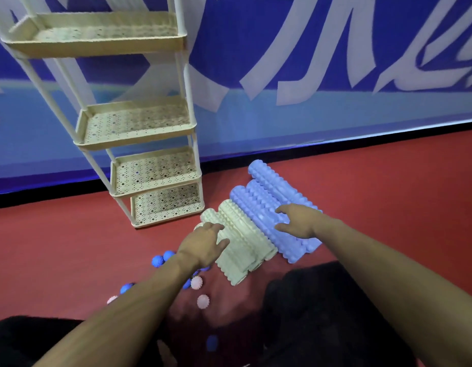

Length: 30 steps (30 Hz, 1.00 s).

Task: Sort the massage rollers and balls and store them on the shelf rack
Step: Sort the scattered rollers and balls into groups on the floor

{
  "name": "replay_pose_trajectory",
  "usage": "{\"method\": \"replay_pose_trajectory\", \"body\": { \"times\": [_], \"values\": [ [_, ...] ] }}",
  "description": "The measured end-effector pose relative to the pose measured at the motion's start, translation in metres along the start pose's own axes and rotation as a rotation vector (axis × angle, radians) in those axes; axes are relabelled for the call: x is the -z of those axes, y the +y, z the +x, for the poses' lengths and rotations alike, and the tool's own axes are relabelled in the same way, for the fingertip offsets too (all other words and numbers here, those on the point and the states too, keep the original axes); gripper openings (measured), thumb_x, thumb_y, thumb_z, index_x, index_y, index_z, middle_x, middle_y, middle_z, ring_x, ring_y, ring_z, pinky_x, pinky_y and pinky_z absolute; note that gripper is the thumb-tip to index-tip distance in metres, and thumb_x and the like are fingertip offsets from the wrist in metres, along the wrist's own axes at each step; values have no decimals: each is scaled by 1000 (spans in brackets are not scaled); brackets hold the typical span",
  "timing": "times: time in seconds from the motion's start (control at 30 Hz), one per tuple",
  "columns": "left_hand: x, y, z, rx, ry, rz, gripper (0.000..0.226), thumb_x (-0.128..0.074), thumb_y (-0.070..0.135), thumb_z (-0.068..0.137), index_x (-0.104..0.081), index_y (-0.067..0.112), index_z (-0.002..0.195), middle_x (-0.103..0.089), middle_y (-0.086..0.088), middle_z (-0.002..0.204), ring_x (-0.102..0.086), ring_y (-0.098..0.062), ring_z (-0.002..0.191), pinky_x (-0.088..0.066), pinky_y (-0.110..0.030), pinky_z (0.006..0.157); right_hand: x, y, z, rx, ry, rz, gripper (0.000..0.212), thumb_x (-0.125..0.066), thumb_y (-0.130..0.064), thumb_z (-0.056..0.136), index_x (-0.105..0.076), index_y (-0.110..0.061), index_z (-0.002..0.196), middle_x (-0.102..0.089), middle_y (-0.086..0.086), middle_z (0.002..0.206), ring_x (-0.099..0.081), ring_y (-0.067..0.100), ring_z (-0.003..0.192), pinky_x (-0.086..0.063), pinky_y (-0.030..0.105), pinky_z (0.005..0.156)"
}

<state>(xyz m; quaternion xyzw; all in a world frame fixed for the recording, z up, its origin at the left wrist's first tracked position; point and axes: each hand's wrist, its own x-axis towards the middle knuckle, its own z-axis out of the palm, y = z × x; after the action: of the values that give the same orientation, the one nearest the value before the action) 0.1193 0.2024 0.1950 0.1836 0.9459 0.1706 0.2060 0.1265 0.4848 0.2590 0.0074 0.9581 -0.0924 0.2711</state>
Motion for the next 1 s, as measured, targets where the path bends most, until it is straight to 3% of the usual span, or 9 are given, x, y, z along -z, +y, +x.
{"method": "replay_pose_trajectory", "body": {
  "times": [0.17,0.33,0.47,0.57,0.67,0.8,0.87,0.93,1.0],
  "values": [
    [-10,31,74,-88,40,26,56,-46,51,101,-42,22,149,-45,-2,151,-48,-25,135,-41,-40,108,-5,83,21,-141,-7,72,65,-57,-46,97,-37,-19,152,-57,7,143,-57,29,125,-45,41,104],
    [-48,37,146,-101,-54,63,57,-45,53,100,-41,25,149,-45,0,150,-51,-24,130,-43,-40,106,-68,146,58,-232,-39,205,61,-60,-41,95,-43,-18,148,-53,6,146,-54,27,128,-44,33,102],
    [-87,31,193,-89,-167,116,59,-42,54,100,-38,24,151,-42,-1,152,-50,-26,131,-40,-43,109,-127,185,92,-267,-126,317,38,-60,-41,94,-58,-19,125,-65,5,122,-62,30,111,-50,41,94],
    [-113,27,217,-66,-239,128,71,-29,66,95,-38,24,151,-40,0,154,-47,-27,134,-38,-43,112,-172,206,113,-332,-158,425,42,-60,-42,93,-56,-25,132,-64,1,125,-61,26,112,-48,36,93],
    [-133,22,231,-34,-274,106,86,-18,76,84,-40,25,150,-40,1,154,-44,-25,137,-36,-43,114,-225,221,129,-427,-214,534,59,-64,-35,94,-44,-17,147,-61,7,136,-60,26,121,-45,27,92],
    [-154,3,243,-3,-214,81,73,-30,73,94,-42,27,149,-38,5,156,-36,-19,143,-31,-42,118,-286,231,142,-554,-236,605,59,-64,-36,91,-48,-17,145,-56,12,140,-54,29,127,-44,31,100],
    [-157,-12,245,-6,-240,122,77,-23,78,91,-40,33,151,-34,7,159,-29,-16,147,-29,-40,119,-306,228,148,-566,-239,610,64,-70,-35,89,-46,-18,145,-54,10,140,-49,29,130,-41,32,101],
    [-157,-29,242,-21,-270,141,82,-17,81,86,-41,36,150,-32,7,159,-29,-18,147,-30,-39,118,-320,223,154,-550,-195,643,65,-74,-28,86,-46,-17,144,-54,9,137,-48,30,128,-40,31,96],
    [-155,-45,235,33,-202,44,71,-35,72,90,-44,32,147,-38,5,155,-36,-21,142,-32,-40,117,-328,219,158,-539,-135,673,57,-77,-20,83,-54,-15,135,-56,7,128,-51,30,120,-39,28,85]
  ]
}}
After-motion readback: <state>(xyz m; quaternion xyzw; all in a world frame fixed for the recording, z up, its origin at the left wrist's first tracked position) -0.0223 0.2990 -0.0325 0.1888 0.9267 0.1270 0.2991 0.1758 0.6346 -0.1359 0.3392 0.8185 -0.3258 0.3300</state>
